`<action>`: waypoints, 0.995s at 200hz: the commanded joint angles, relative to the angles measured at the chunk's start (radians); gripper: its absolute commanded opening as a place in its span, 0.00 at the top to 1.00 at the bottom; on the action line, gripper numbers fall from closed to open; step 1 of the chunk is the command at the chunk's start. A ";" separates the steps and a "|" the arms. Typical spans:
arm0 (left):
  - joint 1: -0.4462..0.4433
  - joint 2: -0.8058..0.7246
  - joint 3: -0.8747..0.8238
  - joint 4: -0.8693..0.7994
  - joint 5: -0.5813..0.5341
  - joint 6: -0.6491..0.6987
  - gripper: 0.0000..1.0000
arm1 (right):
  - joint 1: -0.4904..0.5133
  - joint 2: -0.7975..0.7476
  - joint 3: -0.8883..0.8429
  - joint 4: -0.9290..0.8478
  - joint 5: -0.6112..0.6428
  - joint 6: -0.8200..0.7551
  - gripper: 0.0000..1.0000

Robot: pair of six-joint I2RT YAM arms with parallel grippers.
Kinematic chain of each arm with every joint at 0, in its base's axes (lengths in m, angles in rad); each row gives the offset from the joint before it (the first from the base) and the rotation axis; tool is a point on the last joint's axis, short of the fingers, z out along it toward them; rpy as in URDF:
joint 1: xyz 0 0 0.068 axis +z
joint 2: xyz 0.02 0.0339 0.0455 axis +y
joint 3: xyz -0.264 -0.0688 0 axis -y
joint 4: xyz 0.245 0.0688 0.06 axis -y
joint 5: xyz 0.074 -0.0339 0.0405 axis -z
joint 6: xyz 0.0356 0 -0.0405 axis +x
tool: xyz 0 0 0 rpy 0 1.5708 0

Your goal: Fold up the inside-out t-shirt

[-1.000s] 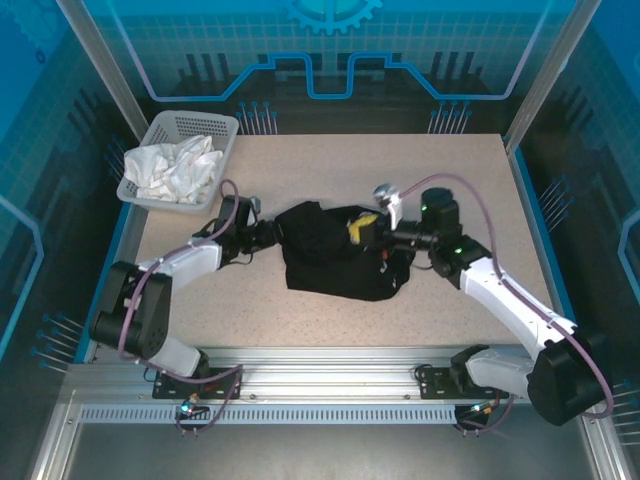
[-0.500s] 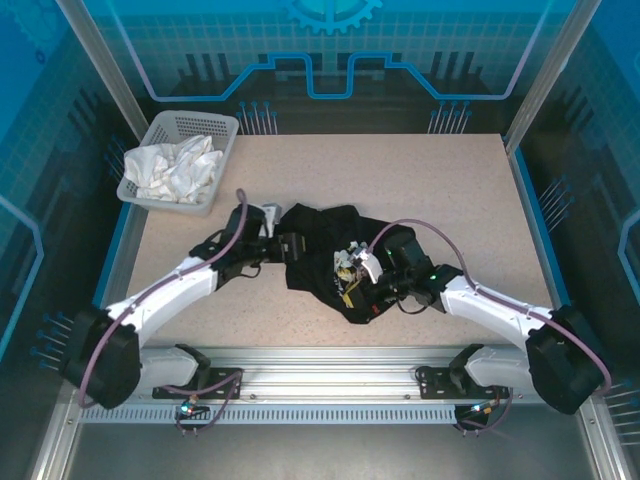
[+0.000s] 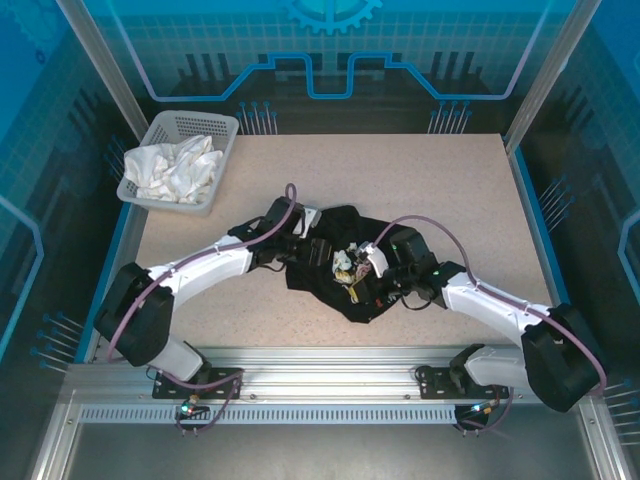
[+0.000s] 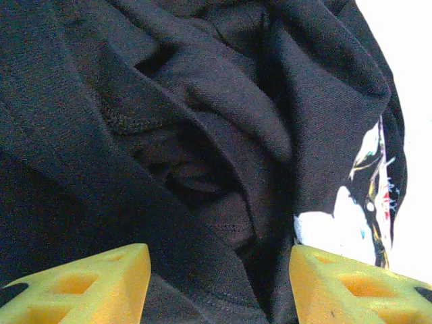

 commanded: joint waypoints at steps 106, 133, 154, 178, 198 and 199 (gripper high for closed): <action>0.074 -0.160 0.111 0.118 0.131 -0.118 1.00 | -0.147 -0.240 0.242 -0.172 0.184 -0.051 1.00; 0.068 -0.329 0.143 0.265 0.206 -0.233 1.00 | -0.237 -0.302 0.448 -0.217 0.254 -0.106 1.00; 0.044 -0.365 0.236 0.272 0.221 -0.257 1.00 | -0.268 -0.281 0.615 -0.250 0.300 -0.175 1.00; 0.018 -0.366 0.314 0.283 0.220 -0.260 1.00 | -0.287 -0.211 0.799 -0.285 0.314 -0.253 1.00; 0.018 -0.359 0.318 0.308 0.181 -0.274 1.00 | -0.288 -0.119 0.894 -0.280 0.308 -0.293 1.00; 0.017 -0.359 0.316 0.309 0.176 -0.275 1.00 | -0.288 -0.112 0.898 -0.278 0.307 -0.295 1.00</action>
